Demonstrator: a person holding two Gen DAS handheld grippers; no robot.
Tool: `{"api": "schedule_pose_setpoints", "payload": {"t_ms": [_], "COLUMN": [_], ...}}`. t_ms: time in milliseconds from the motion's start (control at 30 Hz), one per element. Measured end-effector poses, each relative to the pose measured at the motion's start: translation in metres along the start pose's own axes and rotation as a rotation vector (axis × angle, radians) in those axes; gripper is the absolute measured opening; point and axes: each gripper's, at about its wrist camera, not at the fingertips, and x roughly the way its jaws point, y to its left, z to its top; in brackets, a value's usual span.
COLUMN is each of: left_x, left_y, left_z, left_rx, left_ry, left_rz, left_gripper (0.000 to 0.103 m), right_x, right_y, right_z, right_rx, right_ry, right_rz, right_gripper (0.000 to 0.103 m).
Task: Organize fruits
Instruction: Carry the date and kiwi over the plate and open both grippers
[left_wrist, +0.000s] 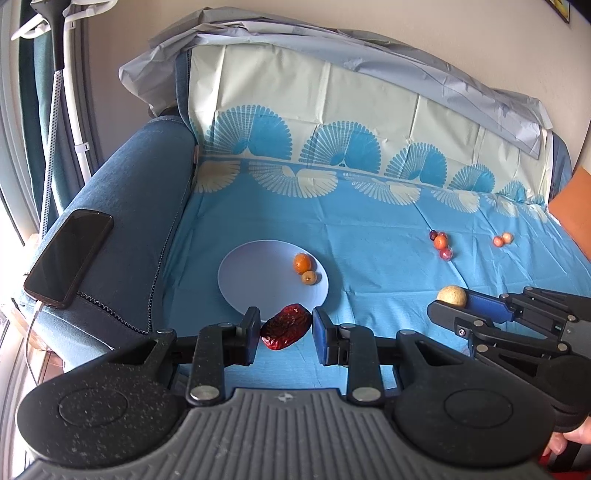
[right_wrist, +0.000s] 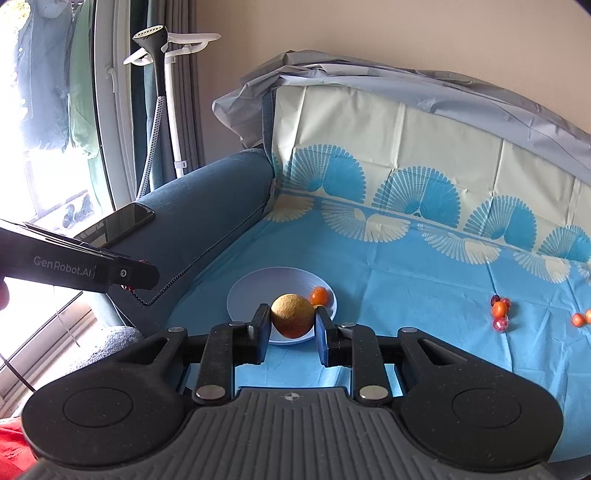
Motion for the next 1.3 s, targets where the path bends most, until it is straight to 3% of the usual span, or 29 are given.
{"api": "schedule_pose_setpoints", "payload": {"t_ms": [333, 600, 867, 1300], "left_x": [0.006, 0.041, 0.101, 0.234], "left_y": [0.0, 0.01, 0.022, 0.031], "left_z": [0.003, 0.021, 0.045, 0.058], "left_rx": [-0.004, -0.03, -0.04, -0.003], "left_ry": [0.014, 0.055, 0.108, 0.278], "left_rz": [0.008, 0.03, 0.047, 0.106], "left_gripper": [0.033, 0.033, 0.033, 0.033], "right_x": [0.009, 0.036, 0.09, 0.215], "right_y": [-0.002, -0.008, -0.009, -0.019], "right_z": [-0.001, 0.003, 0.009, -0.001], "right_rx": [0.007, 0.022, 0.017, 0.022], "right_ry": [0.021, 0.056, 0.105, 0.258], "right_rz": [0.005, 0.012, 0.033, 0.04], "right_gripper": [0.026, 0.026, 0.026, 0.027]}}
